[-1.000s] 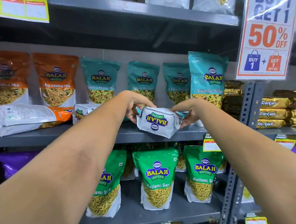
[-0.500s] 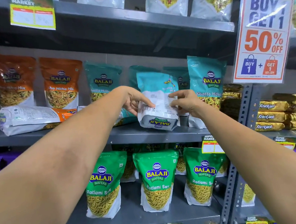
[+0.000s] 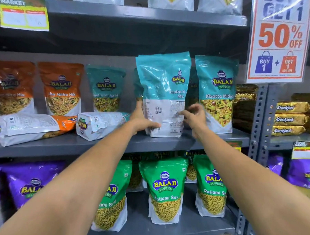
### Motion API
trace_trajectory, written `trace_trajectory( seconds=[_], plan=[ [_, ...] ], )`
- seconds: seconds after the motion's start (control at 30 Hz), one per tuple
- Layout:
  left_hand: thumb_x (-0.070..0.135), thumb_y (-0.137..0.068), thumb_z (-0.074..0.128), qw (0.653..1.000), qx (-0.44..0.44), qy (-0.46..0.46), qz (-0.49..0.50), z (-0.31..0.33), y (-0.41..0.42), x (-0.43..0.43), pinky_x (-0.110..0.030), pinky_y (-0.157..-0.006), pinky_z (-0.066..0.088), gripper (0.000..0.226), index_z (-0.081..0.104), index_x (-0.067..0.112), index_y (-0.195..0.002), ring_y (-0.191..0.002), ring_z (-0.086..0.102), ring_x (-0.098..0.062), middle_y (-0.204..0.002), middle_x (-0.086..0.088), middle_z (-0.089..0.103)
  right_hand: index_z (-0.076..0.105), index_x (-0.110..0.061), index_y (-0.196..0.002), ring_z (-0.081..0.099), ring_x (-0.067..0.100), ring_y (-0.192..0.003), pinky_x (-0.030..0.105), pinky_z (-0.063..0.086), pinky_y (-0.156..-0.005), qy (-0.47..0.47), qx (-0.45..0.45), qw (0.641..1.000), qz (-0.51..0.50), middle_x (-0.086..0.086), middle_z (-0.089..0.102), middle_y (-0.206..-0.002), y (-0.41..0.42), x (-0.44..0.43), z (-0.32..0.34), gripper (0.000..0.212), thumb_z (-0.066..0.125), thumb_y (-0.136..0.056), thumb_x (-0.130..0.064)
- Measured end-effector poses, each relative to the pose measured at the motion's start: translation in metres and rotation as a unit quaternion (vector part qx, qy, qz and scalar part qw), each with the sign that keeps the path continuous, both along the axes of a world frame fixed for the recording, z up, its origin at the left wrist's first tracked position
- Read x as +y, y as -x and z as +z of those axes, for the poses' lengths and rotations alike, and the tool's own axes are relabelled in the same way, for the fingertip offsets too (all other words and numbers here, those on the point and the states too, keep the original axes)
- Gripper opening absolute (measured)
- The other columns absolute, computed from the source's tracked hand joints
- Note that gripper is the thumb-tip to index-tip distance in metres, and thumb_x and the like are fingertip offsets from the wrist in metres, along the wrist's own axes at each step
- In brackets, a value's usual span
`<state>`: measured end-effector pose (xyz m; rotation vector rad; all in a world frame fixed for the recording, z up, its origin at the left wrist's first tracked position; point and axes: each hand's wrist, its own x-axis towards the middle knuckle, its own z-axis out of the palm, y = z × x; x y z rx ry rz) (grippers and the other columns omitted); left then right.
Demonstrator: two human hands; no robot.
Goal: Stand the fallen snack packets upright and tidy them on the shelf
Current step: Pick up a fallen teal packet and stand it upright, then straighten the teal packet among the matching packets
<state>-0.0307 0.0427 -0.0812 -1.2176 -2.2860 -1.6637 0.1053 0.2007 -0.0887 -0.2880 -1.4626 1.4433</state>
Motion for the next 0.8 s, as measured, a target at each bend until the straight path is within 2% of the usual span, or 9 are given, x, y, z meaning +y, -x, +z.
trace_trajectory(
  seconds=[0.13,0.27,0.37,0.47,0.53,0.6,0.67,0.73,0.8],
  plan=[
    [0.035,-0.048,0.09,0.978,0.162,0.013,0.127,-0.005,0.002,-0.003,-0.036,-0.062,0.041,0.076,0.032,0.022,-0.096,-0.073,0.048,-0.018,-0.083,0.004,0.046,0.048,-0.018,-0.116,0.052,0.01,-0.045,0.021,0.039,-0.042,0.083,-0.021,0.992,0.094,0.005,0.062,-0.095,0.003,0.006,0.008,0.023,0.048,-0.094,-0.028],
    [0.001,-0.07,0.065,0.998,0.067,0.018,0.0,-0.005,-0.007,0.007,-0.034,-0.077,0.049,0.026,0.051,0.02,-0.08,-0.08,0.057,-0.023,-0.079,-0.004,0.06,0.062,-0.011,-0.109,0.052,0.011,-0.051,0.025,0.047,-0.053,-0.023,-0.108,0.994,0.02,0.009,0.063,-0.078,0.01,0.004,0.006,0.022,0.045,-0.095,-0.012],
    [0.005,-0.071,0.064,0.993,-0.063,-0.004,-0.1,-0.002,-0.009,0.006,-0.029,-0.076,0.047,0.026,0.053,0.016,-0.092,-0.083,0.056,-0.021,-0.091,-0.009,0.062,0.062,-0.011,-0.101,0.058,0.019,-0.08,0.028,0.053,-0.075,-0.026,-0.068,0.996,0.042,0.006,0.064,-0.087,0.01,0.007,0.003,0.017,0.061,-0.086,-0.003],
    [0.025,-0.072,0.076,0.975,-0.113,0.037,-0.189,0.001,-0.013,0.008,-0.021,-0.073,0.047,0.045,0.048,0.02,-0.107,-0.085,0.061,-0.008,-0.099,0.0,0.065,0.042,-0.01,-0.13,0.059,0.012,-0.086,0.027,0.05,-0.07,0.008,-0.035,0.994,0.108,-0.002,0.058,-0.099,0.012,0.006,0.002,0.061,0.071,-0.078,0.0],
    [0.031,-0.067,0.081,0.978,-0.096,0.045,-0.18,-0.002,-0.012,0.015,-0.02,-0.081,0.049,0.053,0.049,0.025,-0.108,-0.097,0.06,-0.007,-0.11,0.003,0.064,0.032,-0.018,-0.139,0.06,0.02,-0.099,0.031,0.044,-0.074,0.034,-0.068,0.988,0.137,-0.001,0.055,-0.109,0.012,0.008,0.001,0.08,0.075,-0.074,-0.002],
    [0.035,-0.063,0.084,0.985,-0.079,0.04,-0.15,-0.002,-0.01,0.015,-0.008,-0.069,0.048,0.048,0.053,0.03,-0.1,-0.09,0.058,0.001,-0.099,0.013,0.062,0.029,-0.018,-0.142,0.056,0.031,-0.114,0.037,0.042,-0.082,0.03,-0.108,0.984,0.138,0.002,0.057,-0.114,0.011,0.013,0.001,0.088,0.077,-0.07,-0.005],
    [0.034,-0.063,0.085,0.986,-0.085,0.04,-0.14,-0.001,-0.003,0.011,-0.012,-0.076,0.049,0.051,0.055,0.024,-0.104,-0.093,0.059,-0.004,-0.099,0.012,0.062,0.034,-0.016,-0.139,0.055,0.03,-0.108,0.04,0.041,-0.083,0.038,-0.117,0.983,0.136,0.007,0.058,-0.117,0.007,0.019,0.001,0.081,0.075,-0.07,-0.015],
    [0.021,-0.066,0.084,0.981,-0.11,0.031,-0.156,0.0,0.003,0.008,-0.028,-0.093,0.05,0.049,0.055,0.019,-0.105,-0.104,0.061,-0.018,-0.105,0.001,0.065,0.045,-0.014,-0.128,0.051,0.022,-0.08,0.032,0.037,-0.066,0.054,-0.114,0.98,0.154,0.007,0.057,-0.103,0.002,0.019,0.004,0.067,0.069,-0.067,-0.029],
    [0.007,-0.07,0.079,0.975,-0.137,-0.005,-0.177,-0.001,0.004,0.006,-0.028,-0.085,0.053,0.04,0.052,0.02,-0.096,-0.099,0.063,-0.019,-0.099,-0.001,0.065,0.051,-0.014,-0.118,0.039,0.014,-0.059,0.028,0.03,-0.055,0.032,-0.133,0.979,0.149,0.002,0.052,-0.083,0.0,0.021,0.006,0.051,0.065,-0.072,-0.032]
  ],
)
